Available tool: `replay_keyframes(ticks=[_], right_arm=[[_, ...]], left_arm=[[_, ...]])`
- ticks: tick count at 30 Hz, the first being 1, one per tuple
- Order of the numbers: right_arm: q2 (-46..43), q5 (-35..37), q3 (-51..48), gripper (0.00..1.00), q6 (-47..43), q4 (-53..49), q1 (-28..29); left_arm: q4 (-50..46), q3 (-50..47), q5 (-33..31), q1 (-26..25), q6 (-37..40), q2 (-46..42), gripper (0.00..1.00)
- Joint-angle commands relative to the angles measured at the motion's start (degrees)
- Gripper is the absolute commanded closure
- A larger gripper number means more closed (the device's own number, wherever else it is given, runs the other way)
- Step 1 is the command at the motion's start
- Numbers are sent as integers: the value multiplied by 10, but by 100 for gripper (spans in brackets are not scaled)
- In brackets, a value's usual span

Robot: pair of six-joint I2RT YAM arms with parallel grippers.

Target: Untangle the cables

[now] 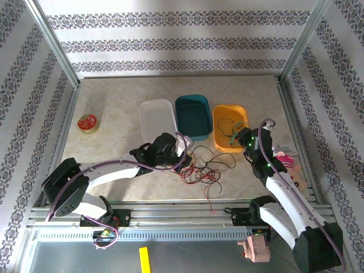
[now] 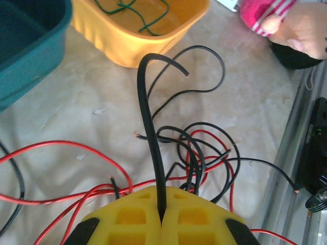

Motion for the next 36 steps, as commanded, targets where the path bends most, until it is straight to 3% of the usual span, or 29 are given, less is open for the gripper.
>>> replay_keyframes(ticks=[1, 9, 11, 12, 15, 19, 24, 29, 36], right_arm=[[43, -59, 36, 100, -43, 25, -26], [226, -187, 142, 99, -104, 69, -51], [258, -215, 178, 70, -121, 43, -53], [263, -219, 186, 62, -126, 36, -51], [241, -203, 177, 55, -135, 35, -43], [200, -187, 161, 53, -163, 1, -27], [155, -186, 131, 53, -190, -31, -5], [114, -167, 95, 53, -187, -45, 1], [56, -117, 49, 53, -173, -49, 1]], left_arm=[[23, -10, -25, 17, -34, -14, 100], [-5, 7, -73, 28, -47, -4, 100], [-5, 7, -73, 31, -50, -6, 100], [-6, 8, -70, 32, -52, -9, 100], [-17, 21, -39, 34, -47, -22, 100], [-55, 57, -3, 34, -28, -46, 100], [-64, 108, -33, 34, -17, -69, 100], [-79, 187, -103, 34, -1, -60, 100], [-44, 256, -98, 34, 13, -56, 100]])
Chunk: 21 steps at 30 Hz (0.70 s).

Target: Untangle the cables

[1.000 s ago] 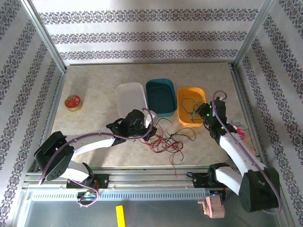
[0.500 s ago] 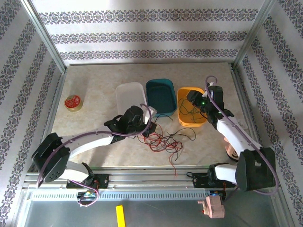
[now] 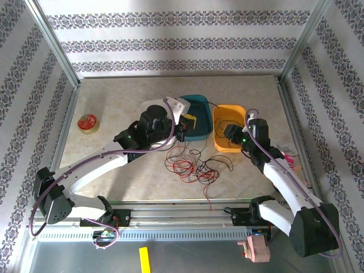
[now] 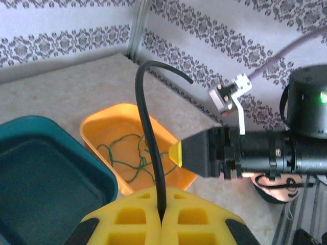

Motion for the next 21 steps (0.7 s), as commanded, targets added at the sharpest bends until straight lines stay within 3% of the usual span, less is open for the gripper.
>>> replay_keyframes(ticks=[1, 8, 15, 21], right_arm=[[-30, 46, -19, 53, 1, -6, 3], [-51, 60, -32, 53, -5, -18, 3], [-58, 55, -17, 54, -19, -46, 1], [-64, 47, -9, 54, -26, -54, -8]], left_arm=[[16, 52, -15, 8, 22, 3, 100], [-11, 177, -87, 9, 45, 48, 100], [-121, 361, -149, 43, 26, 145, 100], [-298, 599, -53, 125, -85, 298, 100]])
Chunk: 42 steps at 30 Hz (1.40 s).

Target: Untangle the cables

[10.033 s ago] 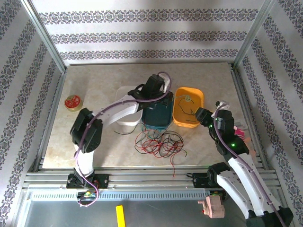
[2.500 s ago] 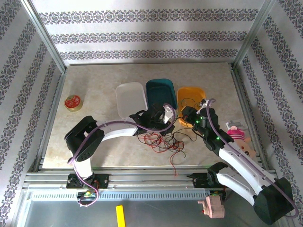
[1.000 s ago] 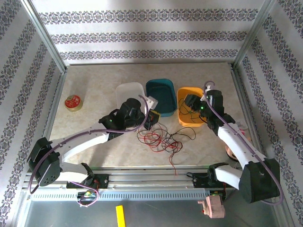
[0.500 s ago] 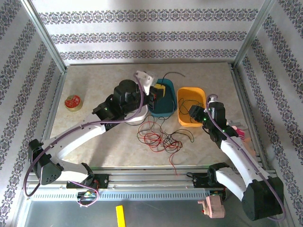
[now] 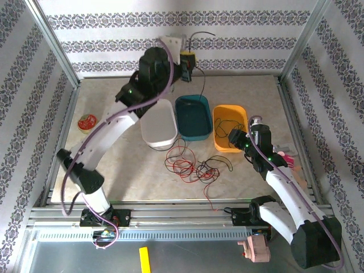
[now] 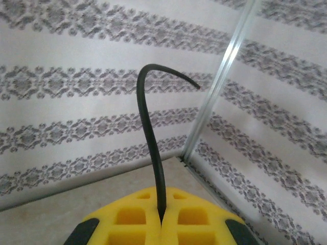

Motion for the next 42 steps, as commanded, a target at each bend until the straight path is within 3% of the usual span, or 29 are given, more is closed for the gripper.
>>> replay_keyframes(ticks=[1, 6, 15, 21, 29, 36, 38, 40, 42], right_arm=[[-5, 1, 17, 54, -15, -13, -8], [3, -10, 21, 55, -22, -10, -10], [-5, -23, 12, 55, -37, -8, -13], [-13, -27, 8, 55, -45, -13, -15], [-19, -49, 8, 55, -58, -23, -16], [-7, -91, 19, 55, -68, -40, -14], [-4, -106, 17, 55, -68, -45, -10], [-3, -102, 12, 55, -65, -53, 0], [-5, -87, 3, 54, -56, -63, 10]], left_arm=[[-149, 117, 54, 36, -68, 78, 100], [-202, 247, 72, 45, -72, 168, 100], [-214, 237, 32, 49, -70, 224, 100], [-204, 163, 45, 49, -98, 232, 100], [-92, -48, 40, 38, -120, 204, 100], [-99, -50, 38, 24, -118, 276, 97], [-93, -44, 36, 22, -114, 280, 88], [-91, -31, 40, 20, -106, 279, 51], [-104, -14, 39, 20, -99, 276, 30]])
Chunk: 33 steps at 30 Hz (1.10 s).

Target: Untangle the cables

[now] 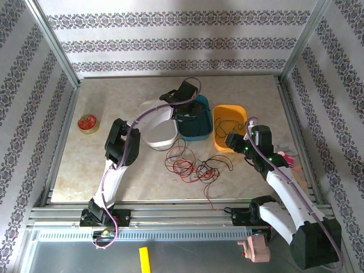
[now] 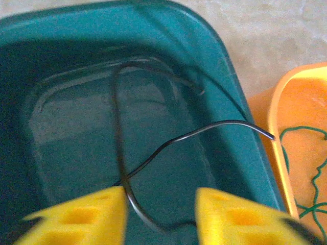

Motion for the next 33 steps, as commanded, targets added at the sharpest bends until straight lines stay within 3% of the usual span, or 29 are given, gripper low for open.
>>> replay_keyframes(ticks=[1, 4, 9, 10, 16, 20, 22, 26, 33], right_arm=[[-5, 7, -4, 54, 4, -28, 16], [-23, 29, -26, 53, 24, -56, 22], [-56, 42, -61, 50, 48, -94, 25], [-58, 41, -67, 50, 52, -96, 26], [-28, 44, -85, 49, 56, -80, 32], [32, 30, -89, 51, 49, -49, 34], [55, 22, -84, 57, 44, -45, 36], [63, 21, -68, 99, 39, -44, 49], [-1, 48, -7, 100, 32, -64, 97]], left_arm=[[3, 45, -10, -5, 13, -16, 22], [-2, 21, -4, -14, 50, -57, 15], [9, -107, 13, -55, 132, -159, 11], [22, -147, 19, -65, 138, -183, 1], [39, -302, 79, -124, 169, -255, 1], [43, -362, 56, -154, 169, -261, 1], [46, -379, 33, -164, 167, -261, 1], [67, -406, 25, -167, 161, -260, 1], [79, -420, 20, -167, 156, -238, 2]])
